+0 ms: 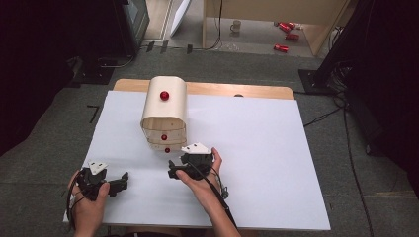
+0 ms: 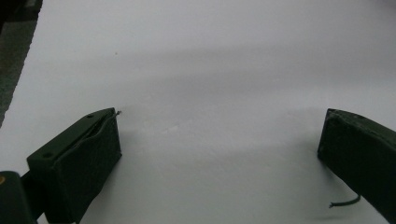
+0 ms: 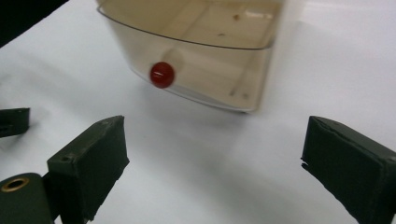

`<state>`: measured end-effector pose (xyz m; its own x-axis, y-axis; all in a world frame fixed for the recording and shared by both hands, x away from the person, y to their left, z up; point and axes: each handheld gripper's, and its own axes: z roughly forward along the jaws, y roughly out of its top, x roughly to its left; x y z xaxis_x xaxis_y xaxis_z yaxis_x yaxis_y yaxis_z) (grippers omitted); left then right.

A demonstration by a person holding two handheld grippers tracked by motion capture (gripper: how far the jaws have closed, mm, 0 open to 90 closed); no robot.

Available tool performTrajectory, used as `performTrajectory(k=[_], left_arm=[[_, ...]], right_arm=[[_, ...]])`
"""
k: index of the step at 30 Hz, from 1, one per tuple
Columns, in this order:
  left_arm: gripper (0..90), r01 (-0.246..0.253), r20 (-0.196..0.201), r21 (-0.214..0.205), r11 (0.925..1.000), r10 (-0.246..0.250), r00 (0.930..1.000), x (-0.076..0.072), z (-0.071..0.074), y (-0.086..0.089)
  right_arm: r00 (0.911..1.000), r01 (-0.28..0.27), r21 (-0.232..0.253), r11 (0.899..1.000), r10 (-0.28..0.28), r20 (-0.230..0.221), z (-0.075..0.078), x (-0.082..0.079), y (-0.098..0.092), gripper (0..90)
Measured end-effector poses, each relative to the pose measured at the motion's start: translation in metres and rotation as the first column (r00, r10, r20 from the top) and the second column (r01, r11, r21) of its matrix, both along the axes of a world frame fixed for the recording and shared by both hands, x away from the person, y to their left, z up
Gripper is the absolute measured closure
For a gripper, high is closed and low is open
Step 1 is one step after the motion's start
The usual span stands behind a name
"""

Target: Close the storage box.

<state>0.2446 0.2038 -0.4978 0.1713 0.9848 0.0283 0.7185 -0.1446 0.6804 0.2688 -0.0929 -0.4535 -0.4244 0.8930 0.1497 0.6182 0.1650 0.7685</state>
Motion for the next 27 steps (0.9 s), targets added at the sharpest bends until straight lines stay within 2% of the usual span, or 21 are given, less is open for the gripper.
performTrajectory(k=[14, 21, 27], left_arm=[[0.0, 0.0, 0.001, 0.001, 1.0, 0.0, 1.0, 0.0, 0.0, 0.0], [0.0, 0.0, 0.002, 0.001, 1.0, 0.0, 1.0, 0.0, 0.0, 0.0], [0.0, -0.001, 0.003, 0.001, 1.0, 0.001, 1.0, 0.0, 0.0, 0.0]], right_arm=[[0.996, 0.089, -0.004, 0.996, -0.089, -0.005, 0.001, -0.007, -0.057, 6.7], [0.9913, 0.131, -0.003, 0.991, -0.131, 0.001, 0.002, -0.012, -0.085, 6.8], [0.9835, 0.181, -0.009, 0.983, -0.181, -0.004, 0.0, -0.019, -0.115, 6.8]])
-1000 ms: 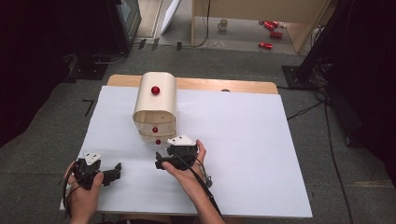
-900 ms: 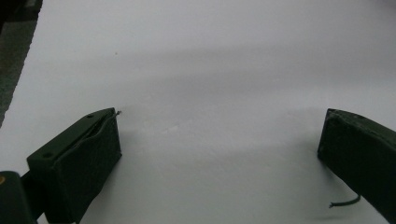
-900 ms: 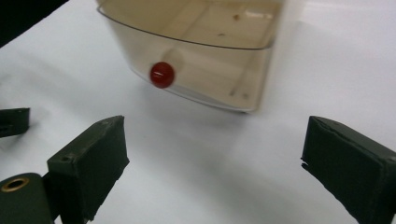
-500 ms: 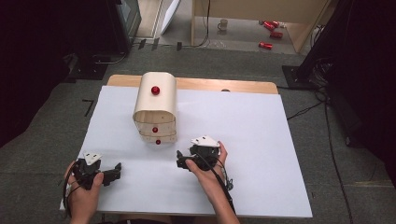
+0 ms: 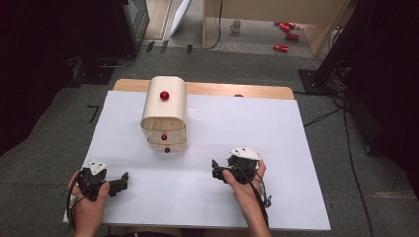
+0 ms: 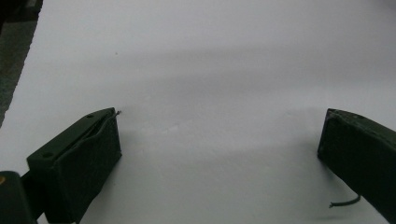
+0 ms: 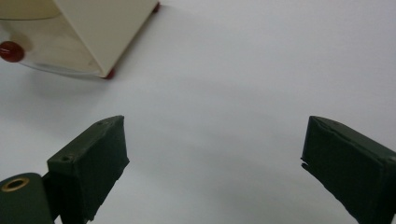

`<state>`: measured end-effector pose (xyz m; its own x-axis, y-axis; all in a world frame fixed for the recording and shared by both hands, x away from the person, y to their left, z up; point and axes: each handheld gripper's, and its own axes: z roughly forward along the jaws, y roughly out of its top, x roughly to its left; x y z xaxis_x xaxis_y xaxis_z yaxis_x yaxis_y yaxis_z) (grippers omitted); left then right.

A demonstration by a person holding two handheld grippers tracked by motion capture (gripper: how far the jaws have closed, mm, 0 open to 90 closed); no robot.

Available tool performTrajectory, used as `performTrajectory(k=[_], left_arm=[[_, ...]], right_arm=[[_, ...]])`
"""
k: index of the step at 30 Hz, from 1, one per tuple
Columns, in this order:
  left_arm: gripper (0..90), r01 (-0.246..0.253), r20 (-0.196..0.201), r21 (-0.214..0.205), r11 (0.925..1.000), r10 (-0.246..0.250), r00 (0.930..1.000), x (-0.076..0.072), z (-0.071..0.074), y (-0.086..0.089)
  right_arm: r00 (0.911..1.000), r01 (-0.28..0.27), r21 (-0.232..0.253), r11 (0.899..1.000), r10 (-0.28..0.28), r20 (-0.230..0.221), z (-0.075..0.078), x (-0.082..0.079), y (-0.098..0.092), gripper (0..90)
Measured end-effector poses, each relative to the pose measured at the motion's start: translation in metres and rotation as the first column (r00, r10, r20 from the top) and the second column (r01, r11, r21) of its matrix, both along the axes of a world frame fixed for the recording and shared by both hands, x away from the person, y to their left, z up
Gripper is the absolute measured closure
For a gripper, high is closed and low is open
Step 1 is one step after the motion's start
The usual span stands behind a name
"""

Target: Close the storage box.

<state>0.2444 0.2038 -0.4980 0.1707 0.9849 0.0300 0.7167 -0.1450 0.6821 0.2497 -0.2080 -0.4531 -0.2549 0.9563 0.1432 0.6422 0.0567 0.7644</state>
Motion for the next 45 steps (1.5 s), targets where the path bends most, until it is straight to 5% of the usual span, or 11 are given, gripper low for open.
performTrajectory(k=[20, 39, 42, 45], left_arm=[[0.0, 0.0, 0.003, 0.001, 1.0, 0.0, 1.0, 0.0, 0.0, 0.0], [0.0, 0.0, 0.005, 0.001, 1.0, 0.0, 1.0, 0.0, 0.0, 0.0], [0.0, 0.0, 0.004, 0.0, 1.0, 0.0, 1.0, 0.0, 0.0, 0.0], [0.0, 0.0, 0.005, 0.001, 1.0, 0.0, 1.0, -0.001, 0.0, 0.0]], right_arm=[[0.9867, 0.16, -0.058, 0.985, -0.161, -0.018, -0.013, -0.034, -0.104, 6.8], [0.9452, 0.315, -0.091, 0.945, -0.321, -0.059, -0.036, -0.071, -0.194, 7.2], [0.9308, 0.353, -0.089, 0.932, -0.359, -0.069, -0.044, -0.074, -0.205, 7.7], [0.9339, 0.347, -0.13, 0.929, -0.355, -0.042, -0.048, -0.075, -0.207, 6.6]])
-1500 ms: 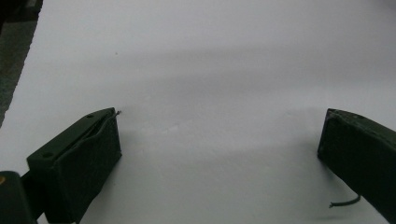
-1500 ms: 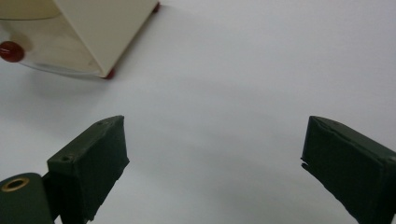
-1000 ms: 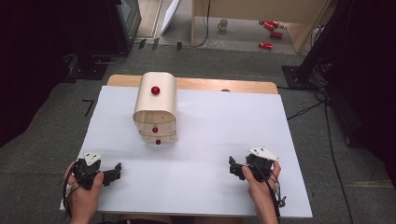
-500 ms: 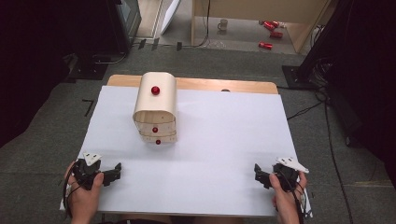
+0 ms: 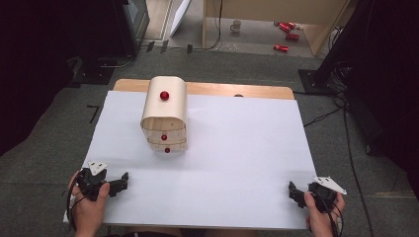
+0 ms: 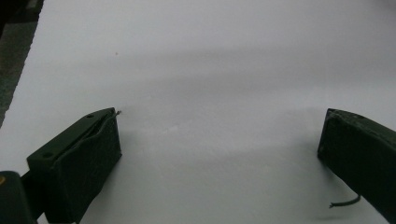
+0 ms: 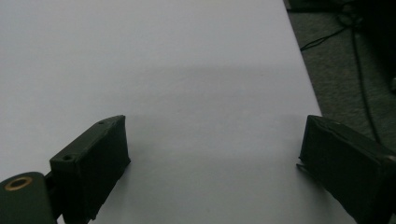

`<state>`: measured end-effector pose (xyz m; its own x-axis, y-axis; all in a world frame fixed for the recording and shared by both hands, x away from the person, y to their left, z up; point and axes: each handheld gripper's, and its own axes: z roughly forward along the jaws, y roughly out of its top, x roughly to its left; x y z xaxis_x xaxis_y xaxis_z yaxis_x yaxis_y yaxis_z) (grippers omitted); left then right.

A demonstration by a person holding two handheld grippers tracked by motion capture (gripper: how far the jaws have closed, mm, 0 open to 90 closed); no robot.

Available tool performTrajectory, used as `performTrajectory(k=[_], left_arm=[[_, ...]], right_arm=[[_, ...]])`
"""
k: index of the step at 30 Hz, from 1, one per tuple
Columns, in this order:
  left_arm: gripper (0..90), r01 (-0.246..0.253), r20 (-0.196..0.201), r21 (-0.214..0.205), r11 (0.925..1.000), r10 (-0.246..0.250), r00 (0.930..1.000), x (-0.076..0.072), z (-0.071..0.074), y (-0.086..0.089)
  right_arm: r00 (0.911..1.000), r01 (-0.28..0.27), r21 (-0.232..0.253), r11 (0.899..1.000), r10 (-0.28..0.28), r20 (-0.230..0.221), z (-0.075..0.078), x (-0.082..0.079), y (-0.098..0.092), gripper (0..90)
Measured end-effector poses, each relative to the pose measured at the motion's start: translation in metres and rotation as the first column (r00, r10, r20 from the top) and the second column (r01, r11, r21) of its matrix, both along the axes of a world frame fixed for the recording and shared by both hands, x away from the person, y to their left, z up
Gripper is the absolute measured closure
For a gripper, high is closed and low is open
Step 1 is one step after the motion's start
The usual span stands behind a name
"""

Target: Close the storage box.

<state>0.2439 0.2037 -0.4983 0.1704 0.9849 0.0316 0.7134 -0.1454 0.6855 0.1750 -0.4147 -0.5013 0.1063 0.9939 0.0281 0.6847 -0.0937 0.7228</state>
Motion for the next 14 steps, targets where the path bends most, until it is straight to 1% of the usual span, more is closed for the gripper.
performTrajectory(k=[1, 2, 7, 14], left_arm=[[0.0, 0.0, 0.0, -0.001, 1.0, 0.0, 1.0, 0.0, 0.0, 0.0], [0.0, 0.001, -0.001, 0.0, 1.0, -0.001, 1.0, 0.0, 0.0, 0.0001], [0.0, 0.0, 0.0, -0.001, 1.0, 0.0, 1.0, 0.0, 0.0, 0.0001], [0.0, 0.0, 0.0, -0.001, 1.0, 0.0, 1.0, 0.0, 0.0, 0.0001]], right_arm=[[1.0, 0.0, -0.021, 1.0, 0.0, 0.001, -0.0014, 0.0008, 0.0008, 4.3], [1.0, 0.003, -0.024, 1.0, -0.003, 0.004, -0.002, 0.0011, 0.0009, 3.8], [0.9999, 0.007, -0.019, 1.0, -0.006, 0.016, -0.0033, -0.0001, 0.001, 3.7], [0.9998, 0.005, -0.019, 1.0, -0.005, 0.017, -0.0036, -0.0002, 0.0006, 3.7]])
